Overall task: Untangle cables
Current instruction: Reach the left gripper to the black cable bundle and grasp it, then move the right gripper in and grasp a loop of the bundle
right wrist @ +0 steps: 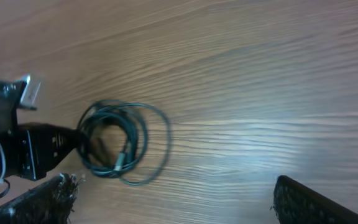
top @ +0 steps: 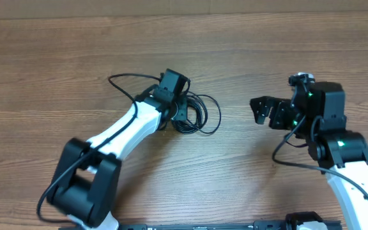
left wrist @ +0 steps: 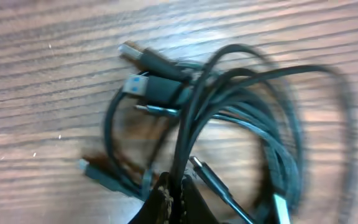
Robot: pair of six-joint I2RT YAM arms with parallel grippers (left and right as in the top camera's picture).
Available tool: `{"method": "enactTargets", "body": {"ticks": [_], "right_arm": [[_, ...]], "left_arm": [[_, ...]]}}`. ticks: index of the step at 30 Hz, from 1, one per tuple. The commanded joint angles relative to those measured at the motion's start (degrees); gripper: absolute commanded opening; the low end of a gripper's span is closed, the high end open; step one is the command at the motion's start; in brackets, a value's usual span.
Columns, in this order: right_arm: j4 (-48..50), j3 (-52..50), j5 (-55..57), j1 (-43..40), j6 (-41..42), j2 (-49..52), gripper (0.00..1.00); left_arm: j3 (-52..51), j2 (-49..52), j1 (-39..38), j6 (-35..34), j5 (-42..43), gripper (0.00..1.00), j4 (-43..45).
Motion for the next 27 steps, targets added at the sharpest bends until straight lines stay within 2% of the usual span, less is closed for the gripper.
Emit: {"method": "enactTargets", "body": {"ticks": [1, 3, 5, 9, 12, 19, 23, 27], "right_arm": [[1.22, 1.36, -5.66, 1.84, 0.07, 3.74, 0.99], [1.84, 1.36, -5.66, 3.32, 0.07, 6.08, 0.94], [2.71, 1.36, -5.88, 5.57, 0.07, 8.76, 0.84], [5.55, 1.36, -5.75, 11.19, 0.04, 13.42, 0.8], [9.07, 1.36, -1.44, 15.34, 1.51, 17.03, 0.69], [15.13, 1.36, 0.7, 21.27, 5.68, 22.99, 0.66], [15.8, 1.36, 4.61, 24.04, 7.45, 25.79, 0.58], [16.63, 1.36, 8.13, 25.75, 9.31, 28.55, 0.59]], "left_arm": [[2.01, -4.07, -0.35, 1.31, 2.62, 0.04, -1.95], [1.95, -3.87, -0.37, 1.29, 2.6, 0.04, -3.67], [1.84, -3.28, -0.37, 1.27, 2.01, 0.04, -5.16], [1.77, -1.33, -0.37, 1.05, -0.07, 0.04, -8.35], [1.77, 0.13, -0.35, 1.03, -1.36, 0.04, -10.69], [1.75, 2.36, -0.35, 0.81, -3.5, 0.04, -12.04], [1.75, 2.62, -0.35, 0.17, -6.47, 0.04, -12.09], [1.75, 2.62, -0.31, -0.04, -6.84, 0.04, -11.69]]}}
